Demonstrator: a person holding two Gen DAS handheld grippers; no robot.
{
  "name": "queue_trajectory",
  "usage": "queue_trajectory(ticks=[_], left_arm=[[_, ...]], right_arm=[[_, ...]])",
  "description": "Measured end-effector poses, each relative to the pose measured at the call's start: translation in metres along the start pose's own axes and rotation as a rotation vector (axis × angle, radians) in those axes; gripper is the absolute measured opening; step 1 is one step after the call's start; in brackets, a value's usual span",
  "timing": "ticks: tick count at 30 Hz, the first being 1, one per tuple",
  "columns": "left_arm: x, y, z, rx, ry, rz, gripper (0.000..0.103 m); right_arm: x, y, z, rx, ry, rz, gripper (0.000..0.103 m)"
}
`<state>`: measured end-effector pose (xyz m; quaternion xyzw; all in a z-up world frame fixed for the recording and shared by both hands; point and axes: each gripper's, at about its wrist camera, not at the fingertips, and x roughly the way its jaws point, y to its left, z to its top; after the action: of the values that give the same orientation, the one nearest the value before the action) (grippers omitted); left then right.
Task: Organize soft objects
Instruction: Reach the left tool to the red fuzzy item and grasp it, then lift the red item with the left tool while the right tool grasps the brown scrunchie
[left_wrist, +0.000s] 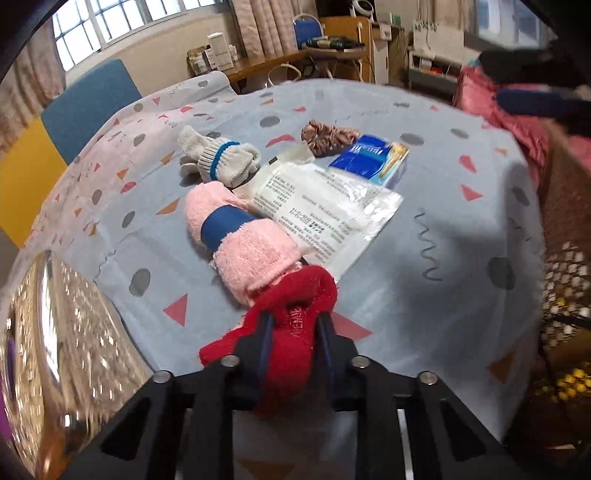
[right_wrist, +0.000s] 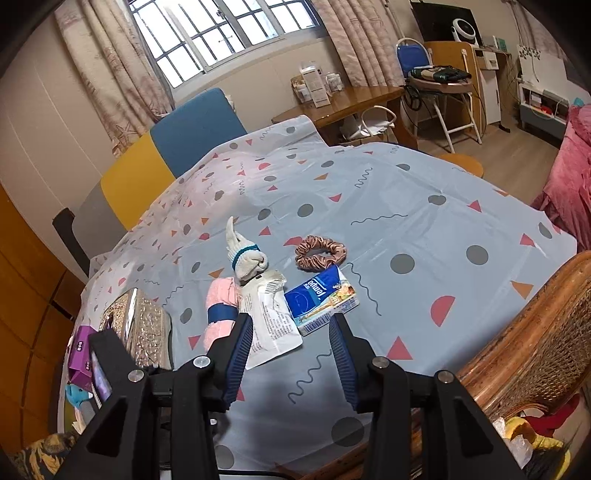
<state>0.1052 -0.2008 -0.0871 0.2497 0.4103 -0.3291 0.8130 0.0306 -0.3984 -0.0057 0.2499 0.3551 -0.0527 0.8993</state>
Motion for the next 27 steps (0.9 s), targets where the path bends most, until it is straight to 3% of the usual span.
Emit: queue_trajectory(ticks=[5, 9, 14, 20, 24, 27], left_arm=[[-0.019, -0.002, -0.027, -0.08, -0.013, -0.067, 0.021], [-0.027, -0.009, -0.047, -0.073, -0.05, -0.054, 0.022], [-0.023, -0.003, -0.047, -0.124, -0.048, -0.07, 0.022], [-0.024, 0.002, -0.05, -0.156, -0.061, -0.095, 0.022], [-0.024, 0.004, -0.052, -0.172, -0.067, -0.105, 0.022], [-0.024, 0.005, -0.053, -0.184, -0.074, -0.111, 0.022]], right_arm=[[0.008, -0.005, 0.007, 0.054, 0.028, 0.014, 0.043], [0.018, -0.006, 0.012, 0.102, 0.07, 0.015, 0.043], [0.038, -0.005, 0.028, 0.153, 0.108, 0.008, 0.043], [0.087, 0.001, 0.059, 0.063, 0.159, -0.074, 0.045], [0.128, -0.007, 0.075, 0.085, 0.24, -0.1, 0.07], [0.15, -0.016, 0.085, 0.12, 0.248, -0.148, 0.073]])
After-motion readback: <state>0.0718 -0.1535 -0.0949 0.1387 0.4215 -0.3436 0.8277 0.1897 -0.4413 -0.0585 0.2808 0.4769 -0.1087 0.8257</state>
